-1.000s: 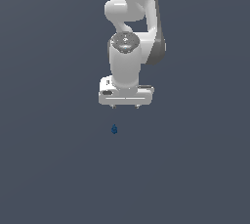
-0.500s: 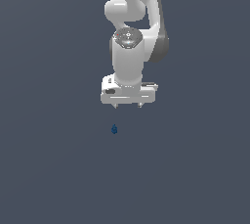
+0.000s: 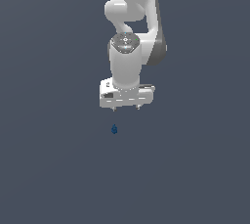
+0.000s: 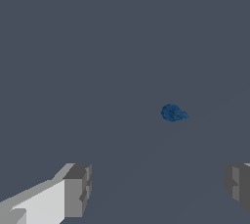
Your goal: Pick up the object and move it to a goal position.
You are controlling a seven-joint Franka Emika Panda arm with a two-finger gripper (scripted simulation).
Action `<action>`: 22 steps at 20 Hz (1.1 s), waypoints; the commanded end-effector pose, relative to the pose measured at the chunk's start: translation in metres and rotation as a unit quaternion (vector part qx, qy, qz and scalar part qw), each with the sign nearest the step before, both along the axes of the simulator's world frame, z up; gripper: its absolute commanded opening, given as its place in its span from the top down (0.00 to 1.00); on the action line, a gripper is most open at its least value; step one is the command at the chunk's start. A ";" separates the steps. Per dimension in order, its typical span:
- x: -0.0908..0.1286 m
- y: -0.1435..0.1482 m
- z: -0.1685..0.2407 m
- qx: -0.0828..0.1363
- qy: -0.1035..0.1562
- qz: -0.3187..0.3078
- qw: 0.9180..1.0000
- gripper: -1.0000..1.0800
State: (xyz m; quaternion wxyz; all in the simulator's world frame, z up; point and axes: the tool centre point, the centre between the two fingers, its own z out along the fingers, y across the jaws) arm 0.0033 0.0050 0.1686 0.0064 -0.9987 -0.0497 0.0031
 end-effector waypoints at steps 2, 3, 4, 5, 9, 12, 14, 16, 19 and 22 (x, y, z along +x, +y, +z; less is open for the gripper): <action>0.003 -0.005 -0.007 -0.001 0.000 0.026 1.000 0.04; 0.004 -0.007 -0.009 -0.002 -0.001 0.035 0.999 0.04; 0.005 -0.009 -0.012 -0.002 -0.001 0.045 0.999 0.04; 0.006 -0.011 -0.014 -0.002 -0.001 0.055 0.998 0.04; 0.011 -0.021 -0.026 -0.004 -0.002 0.101 0.995 0.04; 0.015 -0.028 -0.036 -0.005 -0.002 0.137 0.991 0.04; 0.017 -0.033 -0.043 -0.005 -0.003 0.161 0.987 0.04; 0.019 -0.038 -0.049 -0.005 -0.003 0.184 0.983 0.04; 0.021 -0.045 -0.057 -0.005 -0.003 0.214 0.977 0.04; 0.023 -0.050 -0.064 -0.005 -0.004 0.238 0.971 0.04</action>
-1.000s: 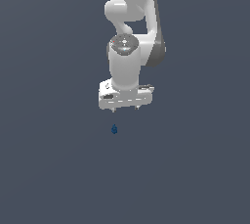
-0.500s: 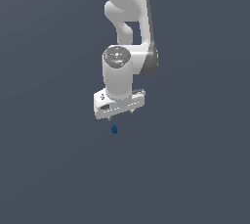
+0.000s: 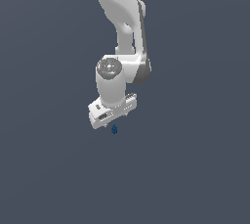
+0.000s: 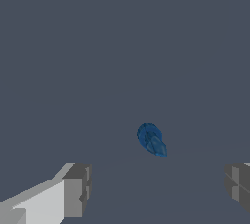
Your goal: Pick up the object and move it to a goal position.
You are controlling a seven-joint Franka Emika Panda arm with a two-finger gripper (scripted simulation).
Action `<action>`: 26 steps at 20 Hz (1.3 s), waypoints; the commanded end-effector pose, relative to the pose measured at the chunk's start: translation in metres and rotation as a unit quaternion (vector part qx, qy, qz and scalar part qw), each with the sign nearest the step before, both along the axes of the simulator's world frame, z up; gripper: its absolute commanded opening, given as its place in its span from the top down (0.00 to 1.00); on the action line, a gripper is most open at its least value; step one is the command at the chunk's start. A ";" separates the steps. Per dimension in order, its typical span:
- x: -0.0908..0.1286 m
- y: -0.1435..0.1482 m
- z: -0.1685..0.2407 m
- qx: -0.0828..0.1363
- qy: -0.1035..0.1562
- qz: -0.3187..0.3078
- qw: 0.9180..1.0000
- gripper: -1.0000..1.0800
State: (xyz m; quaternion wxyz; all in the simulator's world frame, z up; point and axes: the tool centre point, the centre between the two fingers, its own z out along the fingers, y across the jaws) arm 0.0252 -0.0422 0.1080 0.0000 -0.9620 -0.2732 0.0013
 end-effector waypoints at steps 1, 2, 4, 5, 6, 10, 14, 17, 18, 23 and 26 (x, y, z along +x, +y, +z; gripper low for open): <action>0.002 -0.004 -0.005 0.000 -0.001 0.021 1.000 0.04; 0.002 -0.005 -0.007 0.000 -0.001 0.027 1.000 0.04; 0.003 -0.008 -0.010 0.000 -0.001 0.038 0.999 0.04; 0.003 -0.008 -0.011 0.000 -0.001 0.043 0.999 0.04; 0.003 -0.009 -0.013 0.000 -0.001 0.047 0.999 0.04; 0.004 -0.011 -0.015 0.000 -0.001 0.057 0.998 0.04; 0.004 -0.011 -0.016 0.000 -0.001 0.056 0.998 0.04; 0.004 -0.011 -0.022 0.000 -0.001 0.056 0.998 0.04; 0.004 -0.012 -0.025 0.000 -0.001 0.056 0.998 0.04; 0.003 -0.011 -0.052 0.000 -0.001 0.058 0.998 0.04; 0.003 -0.011 -0.063 0.000 -0.001 0.058 0.998 0.04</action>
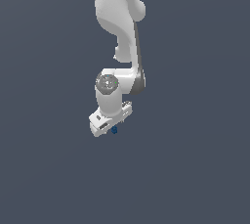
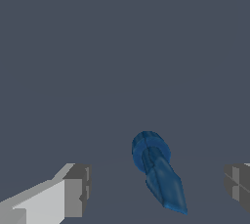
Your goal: Pick up the object and move it to a goal position.
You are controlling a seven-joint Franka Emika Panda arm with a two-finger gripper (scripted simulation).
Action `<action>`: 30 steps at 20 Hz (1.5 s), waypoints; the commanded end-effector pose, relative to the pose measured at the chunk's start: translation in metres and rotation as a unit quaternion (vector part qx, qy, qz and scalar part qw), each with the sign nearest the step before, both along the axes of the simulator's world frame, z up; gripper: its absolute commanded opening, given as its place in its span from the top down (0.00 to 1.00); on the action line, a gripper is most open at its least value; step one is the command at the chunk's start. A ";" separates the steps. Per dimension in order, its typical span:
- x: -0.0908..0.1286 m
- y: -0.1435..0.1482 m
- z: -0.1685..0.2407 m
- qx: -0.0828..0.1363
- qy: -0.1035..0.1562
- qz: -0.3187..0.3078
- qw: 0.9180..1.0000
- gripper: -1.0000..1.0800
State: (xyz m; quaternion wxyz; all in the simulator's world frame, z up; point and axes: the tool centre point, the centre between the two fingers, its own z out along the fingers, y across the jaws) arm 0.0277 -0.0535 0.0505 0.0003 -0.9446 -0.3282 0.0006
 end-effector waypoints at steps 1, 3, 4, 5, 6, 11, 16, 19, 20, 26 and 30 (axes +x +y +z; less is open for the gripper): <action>0.001 0.000 -0.007 0.000 -0.001 0.000 1.000 0.04; 0.001 0.000 -0.008 0.000 -0.001 0.000 1.000 0.04; 0.002 0.000 -0.008 0.000 -0.001 0.000 1.000 0.04; 0.002 0.000 -0.008 0.000 -0.001 0.000 1.000 1.00; 0.002 0.000 -0.008 0.000 -0.001 0.000 1.000 1.00; 0.002 0.000 -0.008 0.000 -0.001 0.000 1.000 1.00; 0.001 0.000 -0.008 0.000 -0.001 0.000 1.000 1.00; 0.000 0.003 -0.005 0.000 -0.001 0.000 1.000 1.00; -0.001 0.004 -0.003 0.000 -0.001 0.000 1.000 1.00; -0.009 0.022 0.017 0.000 -0.001 0.000 1.000 1.00; -0.018 0.042 0.039 -0.001 -0.001 0.000 1.000 1.00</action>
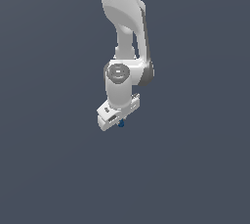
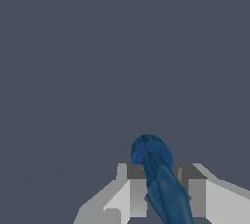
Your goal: Pick up the object and move it to a goal position.
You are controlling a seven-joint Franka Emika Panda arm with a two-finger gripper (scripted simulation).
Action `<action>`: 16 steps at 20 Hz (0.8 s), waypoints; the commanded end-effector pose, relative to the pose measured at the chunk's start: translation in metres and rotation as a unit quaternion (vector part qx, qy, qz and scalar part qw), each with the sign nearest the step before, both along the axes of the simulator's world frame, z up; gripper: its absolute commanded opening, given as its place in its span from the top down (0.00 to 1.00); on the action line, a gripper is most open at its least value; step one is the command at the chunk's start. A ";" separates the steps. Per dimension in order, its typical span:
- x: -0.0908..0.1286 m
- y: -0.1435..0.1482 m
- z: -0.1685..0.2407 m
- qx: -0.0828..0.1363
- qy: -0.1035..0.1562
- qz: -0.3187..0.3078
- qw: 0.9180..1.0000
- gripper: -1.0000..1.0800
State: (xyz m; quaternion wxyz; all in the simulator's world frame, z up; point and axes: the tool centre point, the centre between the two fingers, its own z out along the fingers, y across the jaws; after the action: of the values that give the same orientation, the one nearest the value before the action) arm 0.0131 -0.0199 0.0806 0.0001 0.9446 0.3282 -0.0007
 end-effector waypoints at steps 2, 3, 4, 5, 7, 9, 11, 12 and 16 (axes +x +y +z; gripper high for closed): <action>-0.009 0.021 0.024 0.000 -0.001 0.001 1.000 1.00; -0.012 0.028 0.032 0.000 -0.001 0.001 1.000 1.00; -0.016 0.036 0.040 -0.001 -0.001 0.001 1.000 1.00; -0.019 0.044 0.049 -0.001 -0.001 0.001 1.000 1.00; -0.027 0.060 0.068 -0.001 -0.001 0.001 1.000 1.00; -0.034 0.076 0.086 -0.001 -0.001 0.001 1.000 1.00; -0.041 0.092 0.105 -0.001 -0.001 0.001 1.000 1.00; -0.044 0.100 0.114 -0.001 -0.001 0.001 1.000 1.00; -0.057 0.132 0.150 -0.001 -0.001 0.001 1.000 1.00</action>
State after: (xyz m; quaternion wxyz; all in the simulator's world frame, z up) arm -0.0385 0.1002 0.2169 0.0013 0.9443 0.3292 -0.0002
